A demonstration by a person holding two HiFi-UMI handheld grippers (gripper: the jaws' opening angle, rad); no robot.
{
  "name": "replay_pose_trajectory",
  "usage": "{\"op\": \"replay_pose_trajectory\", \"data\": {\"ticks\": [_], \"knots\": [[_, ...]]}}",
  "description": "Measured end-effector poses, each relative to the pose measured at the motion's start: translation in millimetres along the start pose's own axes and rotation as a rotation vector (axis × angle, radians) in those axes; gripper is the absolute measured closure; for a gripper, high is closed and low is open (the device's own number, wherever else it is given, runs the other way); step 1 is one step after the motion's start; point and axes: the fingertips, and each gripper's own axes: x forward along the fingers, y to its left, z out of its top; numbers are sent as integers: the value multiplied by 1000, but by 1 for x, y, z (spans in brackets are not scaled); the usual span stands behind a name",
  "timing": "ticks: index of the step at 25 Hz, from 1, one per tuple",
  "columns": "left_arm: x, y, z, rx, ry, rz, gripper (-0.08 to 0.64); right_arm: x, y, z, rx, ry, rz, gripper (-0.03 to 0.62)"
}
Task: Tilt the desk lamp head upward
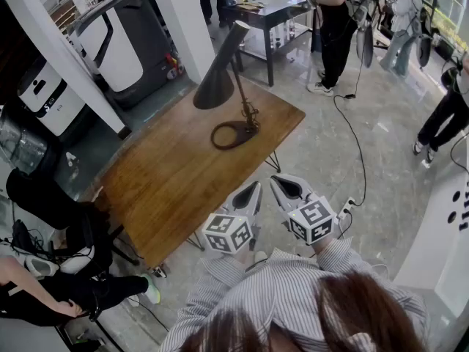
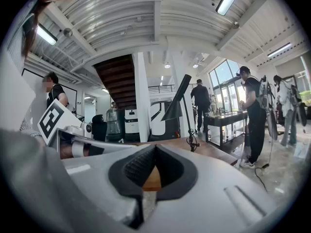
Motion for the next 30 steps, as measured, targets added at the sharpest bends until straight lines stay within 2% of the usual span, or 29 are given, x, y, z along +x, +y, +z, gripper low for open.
{"op": "replay_pose_trajectory", "data": {"ticks": [4, 18, 22, 25, 30], "knots": [[1, 2, -2, -10, -2, 5, 557, -1, -6, 4, -4, -19, -18, 592], [11, 6, -5, -32, 3, -10, 557, 4, -9, -6, 4, 17, 17, 592], [23, 2, -1, -41, -15, -30, 557, 2, -12, 1, -19, -28, 56, 592], [31, 2, 1, -48, -36, -28, 557, -2, -23, 7, -61, -70, 54, 592], [45, -7, 7, -56, -97, -49, 557, -10, -49, -4, -50, -49, 62, 592]]}}
